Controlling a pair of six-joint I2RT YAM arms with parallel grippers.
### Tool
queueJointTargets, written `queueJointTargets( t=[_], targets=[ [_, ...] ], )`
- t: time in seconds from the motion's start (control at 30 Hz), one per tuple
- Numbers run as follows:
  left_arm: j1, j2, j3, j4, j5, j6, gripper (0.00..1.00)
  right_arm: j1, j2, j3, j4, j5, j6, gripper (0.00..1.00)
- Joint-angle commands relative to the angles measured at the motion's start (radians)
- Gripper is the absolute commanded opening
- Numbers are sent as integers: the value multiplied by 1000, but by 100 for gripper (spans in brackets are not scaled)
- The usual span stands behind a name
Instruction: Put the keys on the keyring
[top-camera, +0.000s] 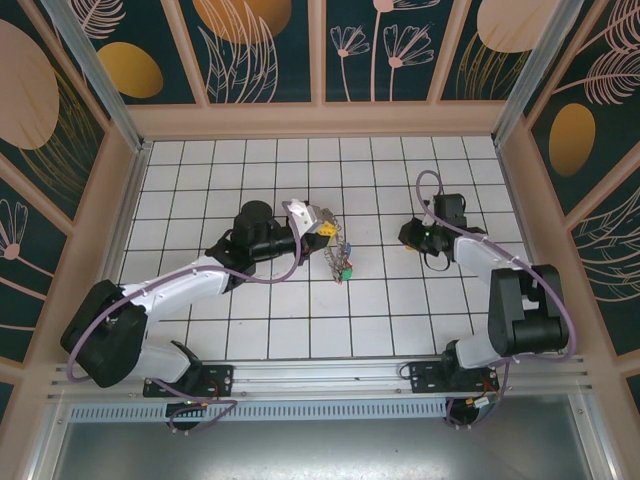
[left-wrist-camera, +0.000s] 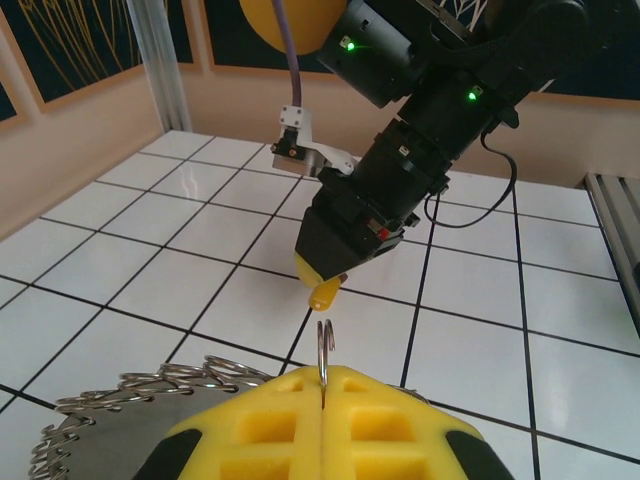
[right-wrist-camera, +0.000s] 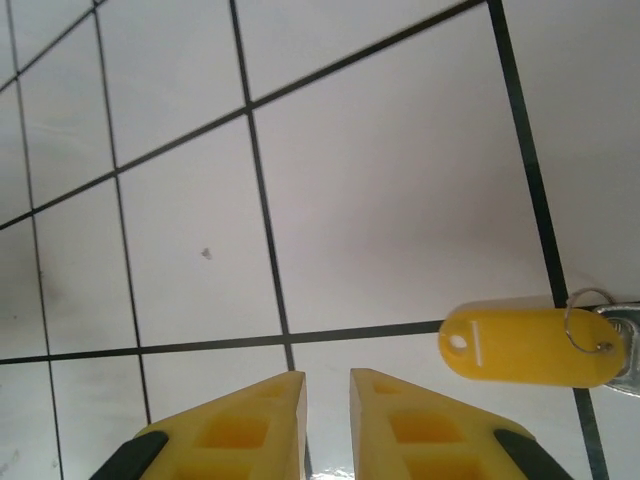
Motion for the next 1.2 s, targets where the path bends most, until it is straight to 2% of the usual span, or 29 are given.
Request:
queueJointTargets(
  t=[0.0,0.2,0.43,0.83,1.17],
  targets=[
    [-6,-35,-1,35,1,-28,0,-4,-28,7,-26,52,-22,19],
    [-6,-41,-8,39,-6,-45,0,-49,7,38,-11,81,-111,20],
    [-6,-17,4,48,-18,-68,0,-81,104,59,9,7,-151,20],
    [-6,1,17,48,-19,-75,0,-86,125,17,14,116,-180,23],
    [-5,7,23,48,-19,-76,0,-45,152,57,-42,267,-234,26]
  ],
)
